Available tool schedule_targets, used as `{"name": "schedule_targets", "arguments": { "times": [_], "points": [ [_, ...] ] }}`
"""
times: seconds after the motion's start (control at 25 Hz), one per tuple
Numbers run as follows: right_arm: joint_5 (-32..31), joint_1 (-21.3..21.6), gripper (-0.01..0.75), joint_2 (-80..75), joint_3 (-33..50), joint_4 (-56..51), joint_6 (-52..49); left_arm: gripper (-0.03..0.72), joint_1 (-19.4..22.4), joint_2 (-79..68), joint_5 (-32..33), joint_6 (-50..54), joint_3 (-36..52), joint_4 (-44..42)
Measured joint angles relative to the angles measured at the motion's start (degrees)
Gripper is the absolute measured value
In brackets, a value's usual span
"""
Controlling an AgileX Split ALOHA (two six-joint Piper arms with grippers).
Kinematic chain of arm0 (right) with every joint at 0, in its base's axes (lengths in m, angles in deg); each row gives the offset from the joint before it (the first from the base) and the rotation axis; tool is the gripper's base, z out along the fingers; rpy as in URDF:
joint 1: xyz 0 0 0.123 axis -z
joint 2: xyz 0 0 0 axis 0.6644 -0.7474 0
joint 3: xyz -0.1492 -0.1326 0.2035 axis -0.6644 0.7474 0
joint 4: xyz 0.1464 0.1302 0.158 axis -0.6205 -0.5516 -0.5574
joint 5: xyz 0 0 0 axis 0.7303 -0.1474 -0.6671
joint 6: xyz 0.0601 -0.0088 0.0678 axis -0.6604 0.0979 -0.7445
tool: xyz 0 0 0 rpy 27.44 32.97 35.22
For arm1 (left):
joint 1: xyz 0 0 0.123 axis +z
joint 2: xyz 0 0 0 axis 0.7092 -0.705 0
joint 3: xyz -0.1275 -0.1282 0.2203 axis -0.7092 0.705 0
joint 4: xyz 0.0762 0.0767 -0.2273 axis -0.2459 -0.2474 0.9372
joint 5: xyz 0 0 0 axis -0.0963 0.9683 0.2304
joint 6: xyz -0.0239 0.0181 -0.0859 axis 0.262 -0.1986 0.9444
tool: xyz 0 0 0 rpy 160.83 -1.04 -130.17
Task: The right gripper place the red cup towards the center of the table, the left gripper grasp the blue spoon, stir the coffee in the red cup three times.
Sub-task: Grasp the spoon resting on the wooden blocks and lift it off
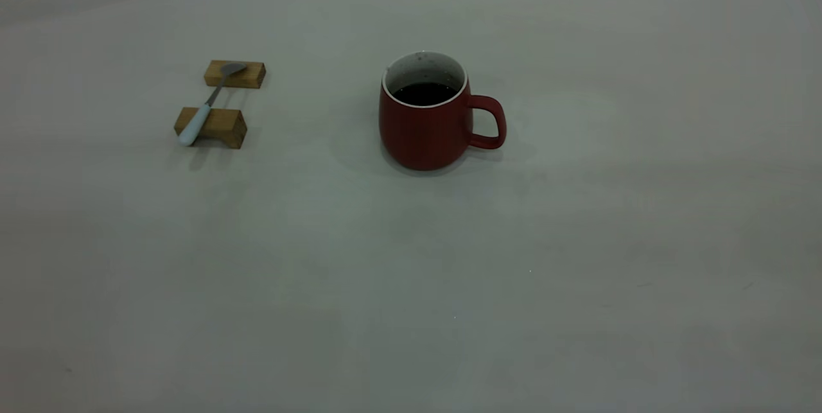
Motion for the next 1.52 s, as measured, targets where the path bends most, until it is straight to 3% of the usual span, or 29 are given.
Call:
{"name": "schedule_targets", "arguments": {
  "times": [0.4, 0.68, 1.04, 1.52],
  "points": [
    [0.00, 0.00, 0.484, 0.00, 0.00, 0.00, 0.00, 0.642, 0.00, -38.48, -19.68, 1.24, -8.14, 2.70],
    [0.00, 0.00, 0.484, 0.00, 0.00, 0.00, 0.00, 0.631, -1.04, -64.79, -26.96, -0.11, -18.55, 3.91],
    [0.00, 0.00, 0.484, 0.07, 0.00, 0.04, 0.00, 0.609, -4.81, -91.80, -30.28, -1.46, -31.95, 3.91],
    [0.00, 0.00, 0.484, 0.07, 0.00, 0.04, 0.00, 0.590, -6.58, -110.78, -32.25, -3.57, -40.93, 3.97]
  ]
}}
